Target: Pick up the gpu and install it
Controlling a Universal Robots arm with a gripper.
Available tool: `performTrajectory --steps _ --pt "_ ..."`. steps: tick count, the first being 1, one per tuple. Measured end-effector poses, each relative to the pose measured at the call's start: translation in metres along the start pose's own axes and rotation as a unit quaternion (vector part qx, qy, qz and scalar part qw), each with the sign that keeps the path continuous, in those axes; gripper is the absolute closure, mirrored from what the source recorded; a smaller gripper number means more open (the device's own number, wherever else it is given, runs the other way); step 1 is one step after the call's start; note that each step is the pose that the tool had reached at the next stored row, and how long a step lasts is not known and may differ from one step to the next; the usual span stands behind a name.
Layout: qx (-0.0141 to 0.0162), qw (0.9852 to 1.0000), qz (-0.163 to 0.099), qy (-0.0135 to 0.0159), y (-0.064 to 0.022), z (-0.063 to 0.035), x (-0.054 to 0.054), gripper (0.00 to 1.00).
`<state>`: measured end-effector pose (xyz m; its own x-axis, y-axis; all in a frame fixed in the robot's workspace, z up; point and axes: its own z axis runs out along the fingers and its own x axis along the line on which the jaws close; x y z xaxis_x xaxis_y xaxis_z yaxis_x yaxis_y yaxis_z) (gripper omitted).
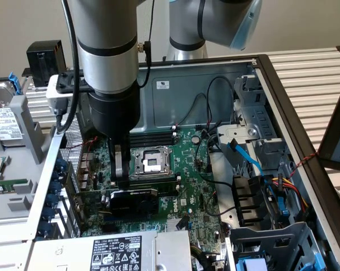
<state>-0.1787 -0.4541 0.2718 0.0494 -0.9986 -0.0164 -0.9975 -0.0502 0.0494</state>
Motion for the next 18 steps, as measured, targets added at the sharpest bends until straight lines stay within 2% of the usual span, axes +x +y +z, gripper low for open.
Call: performTrajectory --steps 3,9,14,18 --pt "0.0030 1.0000 0.001 0.0001 0.0036 0.0002 0.000 0.89" --pt "0.0111 0.9999 0.003 0.0004 0.0112 0.0010 -0.001 0.89" --pt "0.0138 0.9999 0.005 0.0004 0.0189 0.0033 -0.001 0.89" --pt "0.0146 0.9999 0.008 0.0013 0.0193 0.0081 -0.001 0.89"
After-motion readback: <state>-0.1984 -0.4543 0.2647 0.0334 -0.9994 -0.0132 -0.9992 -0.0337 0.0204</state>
